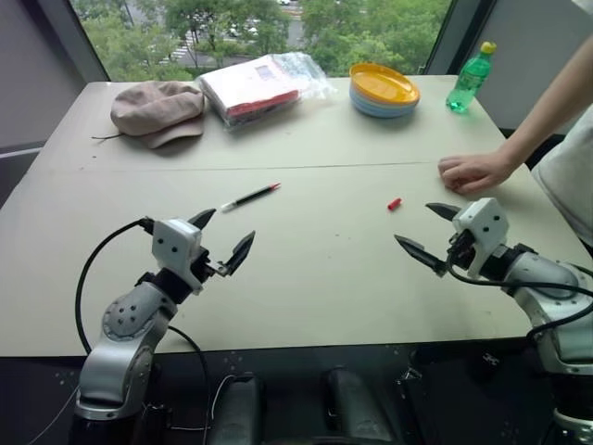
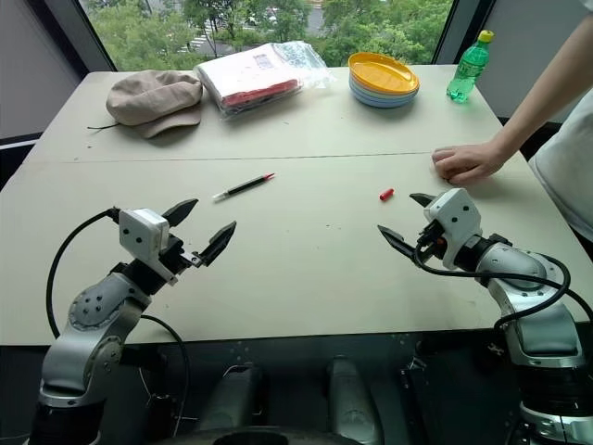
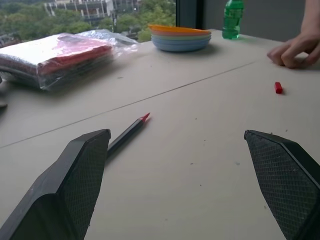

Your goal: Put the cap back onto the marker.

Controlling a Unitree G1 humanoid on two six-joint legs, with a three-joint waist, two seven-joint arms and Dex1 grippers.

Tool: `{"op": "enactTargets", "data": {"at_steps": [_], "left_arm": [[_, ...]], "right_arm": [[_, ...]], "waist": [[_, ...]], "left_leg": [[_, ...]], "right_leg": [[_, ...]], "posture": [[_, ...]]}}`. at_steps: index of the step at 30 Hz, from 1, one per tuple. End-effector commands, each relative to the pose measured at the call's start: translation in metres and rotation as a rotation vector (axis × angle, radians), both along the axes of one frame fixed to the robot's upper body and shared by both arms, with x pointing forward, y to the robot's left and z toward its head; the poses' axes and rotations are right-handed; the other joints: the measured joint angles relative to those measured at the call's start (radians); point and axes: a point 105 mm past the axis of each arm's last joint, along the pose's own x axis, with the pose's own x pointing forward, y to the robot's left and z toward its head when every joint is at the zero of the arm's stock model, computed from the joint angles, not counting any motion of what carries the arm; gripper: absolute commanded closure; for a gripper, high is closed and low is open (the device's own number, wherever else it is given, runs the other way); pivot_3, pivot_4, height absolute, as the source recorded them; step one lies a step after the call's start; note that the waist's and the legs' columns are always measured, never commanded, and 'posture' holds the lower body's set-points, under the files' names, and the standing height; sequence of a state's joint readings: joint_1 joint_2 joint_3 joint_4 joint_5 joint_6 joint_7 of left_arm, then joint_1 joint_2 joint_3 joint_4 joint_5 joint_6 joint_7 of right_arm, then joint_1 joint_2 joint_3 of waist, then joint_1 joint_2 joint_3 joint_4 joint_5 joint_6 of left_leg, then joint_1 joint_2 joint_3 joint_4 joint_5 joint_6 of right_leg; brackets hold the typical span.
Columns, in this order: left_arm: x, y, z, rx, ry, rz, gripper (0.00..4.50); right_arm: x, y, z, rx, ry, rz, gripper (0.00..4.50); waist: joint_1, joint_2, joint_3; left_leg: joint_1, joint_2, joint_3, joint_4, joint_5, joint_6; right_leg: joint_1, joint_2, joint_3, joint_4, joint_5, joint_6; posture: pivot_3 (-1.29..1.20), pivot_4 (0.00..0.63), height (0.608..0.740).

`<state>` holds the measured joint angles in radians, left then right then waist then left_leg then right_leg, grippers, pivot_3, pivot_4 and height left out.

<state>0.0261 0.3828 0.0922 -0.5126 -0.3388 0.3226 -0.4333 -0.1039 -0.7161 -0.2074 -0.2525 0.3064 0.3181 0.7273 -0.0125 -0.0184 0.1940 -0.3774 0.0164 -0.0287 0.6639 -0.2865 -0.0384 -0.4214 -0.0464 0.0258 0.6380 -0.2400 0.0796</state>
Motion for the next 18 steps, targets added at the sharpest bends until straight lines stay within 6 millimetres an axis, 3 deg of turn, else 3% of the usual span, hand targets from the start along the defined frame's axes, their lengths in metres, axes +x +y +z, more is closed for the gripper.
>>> {"op": "enactTargets", "data": {"at_steps": [1, 18], "left_arm": [[-0.0028, -0.0014, 0.0100, -0.001, -0.037, -0.014, 0.00], [-0.0014, -0.0025, 0.0094, -0.006, -0.036, -0.013, 0.00]], "right_arm": [[-0.0009, 0.0026, 0.0105, -0.004, -0.051, 0.007, 0.05], [-0.0017, 0.0027, 0.0094, -0.006, -0.047, 0.007, 0.05]], "waist": [[0.000, 0.000, 0.000], [0.000, 0.000, 0.000]], "left_leg": [[0.000, 0.000, 0.000, 0.000, 0.000, 0.000], [0.000, 0.000, 0.000, 0.000, 0.000, 0.000]], "right_leg": [[0.000, 0.000, 0.000, 0.000, 0.000, 0.000], [0.000, 0.000, 0.000, 0.000, 0.000, 0.000]], "posture": [[0.00, 0.150, 0.740], [0.00, 0.150, 0.740]]}}
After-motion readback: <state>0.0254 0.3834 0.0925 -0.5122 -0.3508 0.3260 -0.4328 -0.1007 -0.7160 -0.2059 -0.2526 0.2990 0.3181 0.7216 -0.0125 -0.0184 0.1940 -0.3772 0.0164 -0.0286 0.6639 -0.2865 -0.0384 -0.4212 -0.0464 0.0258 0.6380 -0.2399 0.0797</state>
